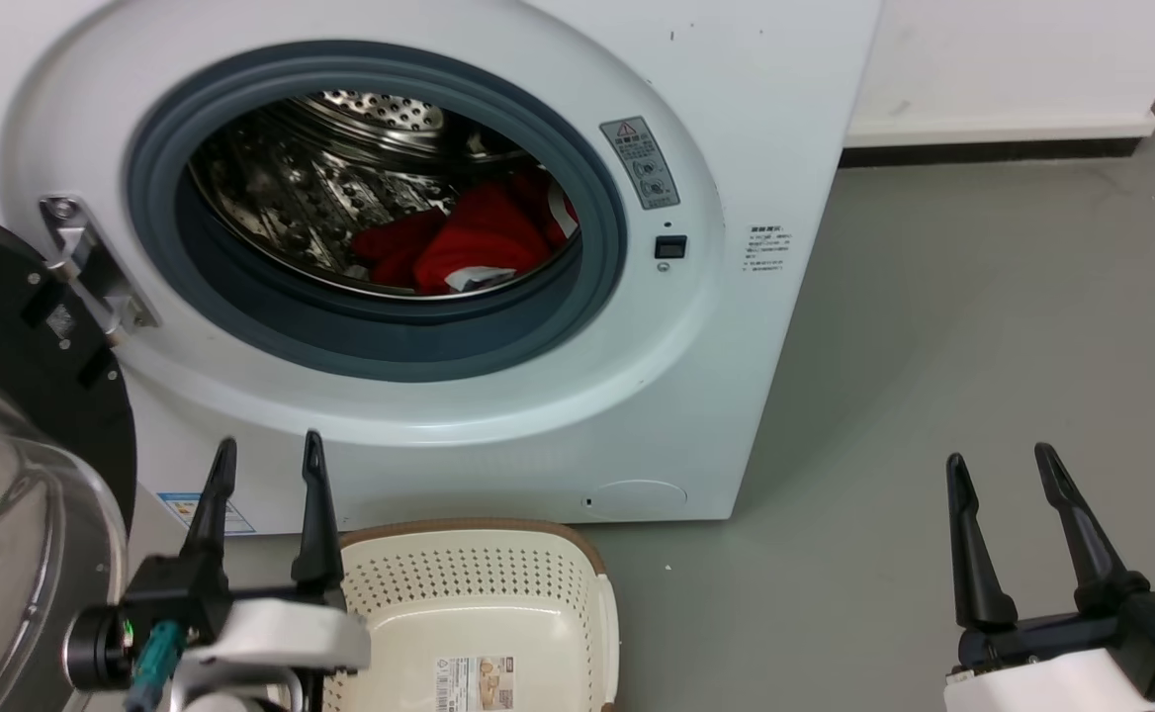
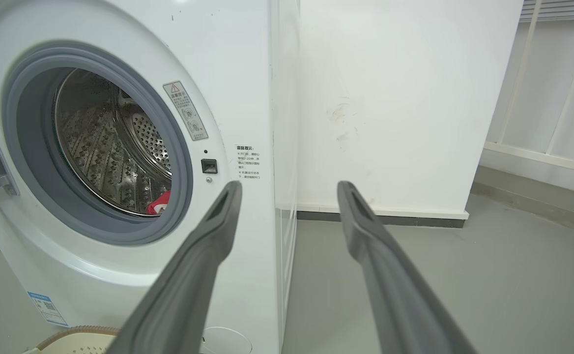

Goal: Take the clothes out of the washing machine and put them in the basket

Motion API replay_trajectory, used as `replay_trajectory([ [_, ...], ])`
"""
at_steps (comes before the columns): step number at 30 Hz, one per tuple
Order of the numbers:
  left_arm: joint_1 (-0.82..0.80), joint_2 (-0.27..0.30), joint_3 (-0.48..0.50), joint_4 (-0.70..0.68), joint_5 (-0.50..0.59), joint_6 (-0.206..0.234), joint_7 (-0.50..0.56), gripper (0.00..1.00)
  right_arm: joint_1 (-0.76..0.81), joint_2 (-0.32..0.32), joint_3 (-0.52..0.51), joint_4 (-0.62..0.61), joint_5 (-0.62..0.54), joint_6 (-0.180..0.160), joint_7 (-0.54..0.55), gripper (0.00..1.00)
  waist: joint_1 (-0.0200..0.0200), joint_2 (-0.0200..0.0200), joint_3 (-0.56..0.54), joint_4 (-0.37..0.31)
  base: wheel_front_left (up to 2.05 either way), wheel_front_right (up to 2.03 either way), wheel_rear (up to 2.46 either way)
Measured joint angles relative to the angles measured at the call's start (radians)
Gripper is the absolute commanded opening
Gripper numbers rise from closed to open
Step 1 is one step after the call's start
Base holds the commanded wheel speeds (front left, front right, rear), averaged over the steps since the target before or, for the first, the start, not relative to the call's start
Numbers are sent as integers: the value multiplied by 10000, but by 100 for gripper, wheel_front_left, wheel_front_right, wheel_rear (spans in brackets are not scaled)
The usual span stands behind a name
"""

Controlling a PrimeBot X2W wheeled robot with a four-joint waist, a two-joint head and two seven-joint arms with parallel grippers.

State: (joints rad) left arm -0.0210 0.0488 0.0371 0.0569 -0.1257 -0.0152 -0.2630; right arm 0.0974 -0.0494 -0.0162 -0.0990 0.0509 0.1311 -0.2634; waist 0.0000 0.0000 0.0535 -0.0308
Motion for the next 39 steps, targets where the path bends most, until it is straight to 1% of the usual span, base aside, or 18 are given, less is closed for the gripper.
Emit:
replay_trajectory([
  [4,-952,56,314,543,291,-428,0,100,-223,-2,100,-77,-10,0,0,100,0,0,305,-224,0,0,0],
  [11,-3154,577,725,1958,337,-863,0,100,-895,-6,242,-265,65,0,0,100,0,0,1108,-699,0,0,0],
  [17,-5328,1369,539,3618,341,-1060,0,100,-1567,-13,320,-468,224,0,0,100,0,0,2086,-1120,0,0,0],
  [24,-7899,2441,-209,5952,257,-1131,79,100,-2216,-13,330,-631,560,0,0,100,2,0,3389,-1629,0,0,0],
  [28,-9250,2986,-936,6763,-23,-1139,727,100,-2463,-13,336,-723,763,0,0,100,1,0,4068,-1931,0,0,0],
  [31,-10228,3453,-1409,7246,-328,-1139,1540,100,-2690,-13,282,-805,917,0,-2,100,1,0,4556,-2139,0,0,0],
  [35,-11376,3963,-2111,7764,-993,-1141,3150,100,-2973,-12,240,-943,1064,0,-2,100,2,0,5189,-2400,0,0,0],
  [39,-12508,4523,-2872,7875,-1756,-1139,4750,100,-3221,-12,268,-1076,1223,0,-2,100,2,0,5819,-2625,0,0,0],
])
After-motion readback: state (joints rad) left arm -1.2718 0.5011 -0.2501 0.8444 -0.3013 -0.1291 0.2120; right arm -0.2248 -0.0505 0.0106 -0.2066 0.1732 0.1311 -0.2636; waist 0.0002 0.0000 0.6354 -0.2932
